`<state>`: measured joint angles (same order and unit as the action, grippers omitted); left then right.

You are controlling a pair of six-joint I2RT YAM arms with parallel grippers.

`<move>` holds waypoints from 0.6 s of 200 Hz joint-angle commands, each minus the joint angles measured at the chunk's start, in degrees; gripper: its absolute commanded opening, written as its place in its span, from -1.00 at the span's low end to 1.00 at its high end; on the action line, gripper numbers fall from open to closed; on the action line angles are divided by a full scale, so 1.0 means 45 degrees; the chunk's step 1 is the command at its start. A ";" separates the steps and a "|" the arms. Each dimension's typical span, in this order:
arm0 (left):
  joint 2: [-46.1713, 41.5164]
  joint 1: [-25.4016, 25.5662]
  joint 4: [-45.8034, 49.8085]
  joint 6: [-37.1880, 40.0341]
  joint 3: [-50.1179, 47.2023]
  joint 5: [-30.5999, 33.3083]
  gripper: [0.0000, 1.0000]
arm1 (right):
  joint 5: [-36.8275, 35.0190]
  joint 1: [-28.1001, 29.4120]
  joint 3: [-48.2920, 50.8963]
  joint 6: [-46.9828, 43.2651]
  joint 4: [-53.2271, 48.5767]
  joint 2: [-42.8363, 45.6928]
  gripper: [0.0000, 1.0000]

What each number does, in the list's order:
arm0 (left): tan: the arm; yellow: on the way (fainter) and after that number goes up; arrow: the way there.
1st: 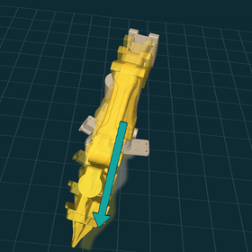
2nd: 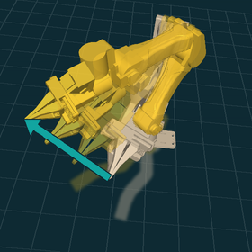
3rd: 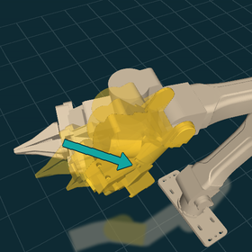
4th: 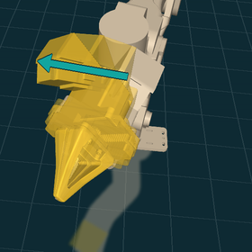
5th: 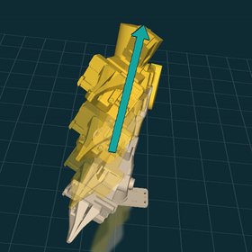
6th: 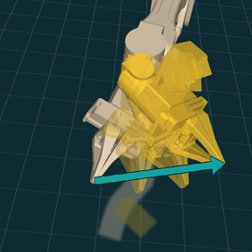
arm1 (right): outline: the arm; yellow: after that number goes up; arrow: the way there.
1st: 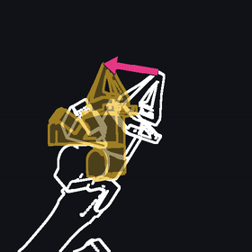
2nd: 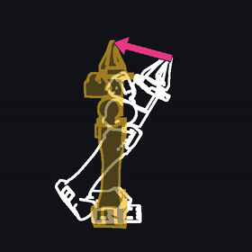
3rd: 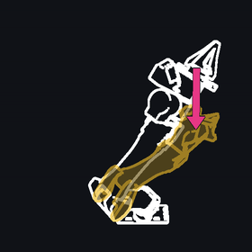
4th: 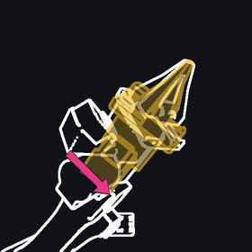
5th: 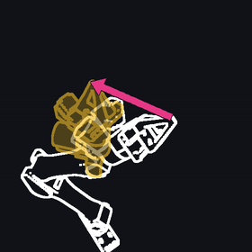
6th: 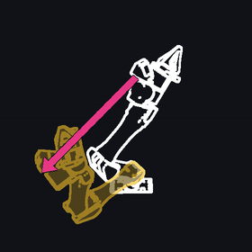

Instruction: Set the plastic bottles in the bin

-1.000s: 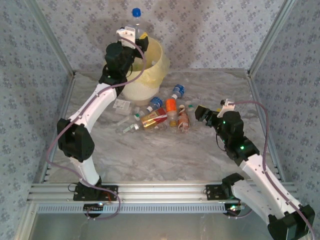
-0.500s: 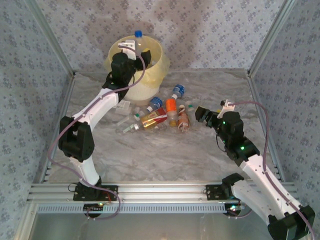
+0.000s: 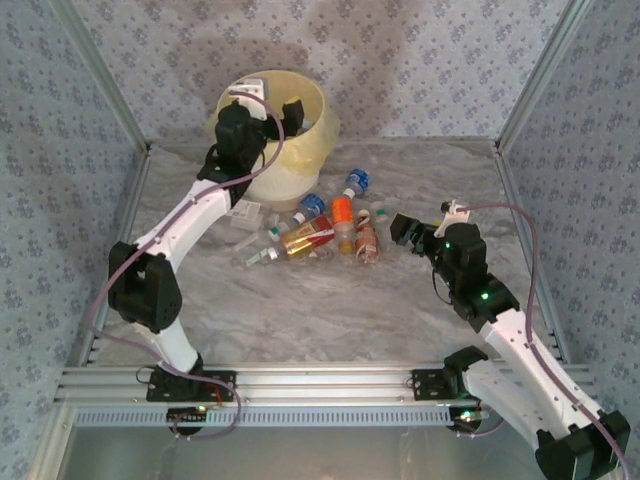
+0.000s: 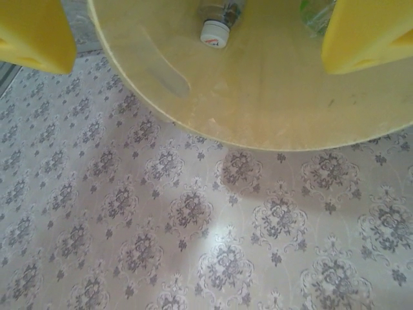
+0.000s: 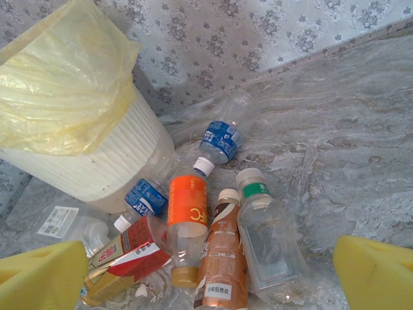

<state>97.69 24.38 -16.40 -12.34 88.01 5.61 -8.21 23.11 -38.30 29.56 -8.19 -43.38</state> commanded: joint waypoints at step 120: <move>-0.4697 -0.0505 0.2207 -0.2572 -0.3047 -0.0460 0.95 | -0.0842 -0.0418 -0.0157 -0.0445 -0.1863 -0.1570 1.00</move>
<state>82.26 22.85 -8.62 -21.12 78.15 4.12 -9.34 22.39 -38.28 29.23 -10.83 -47.29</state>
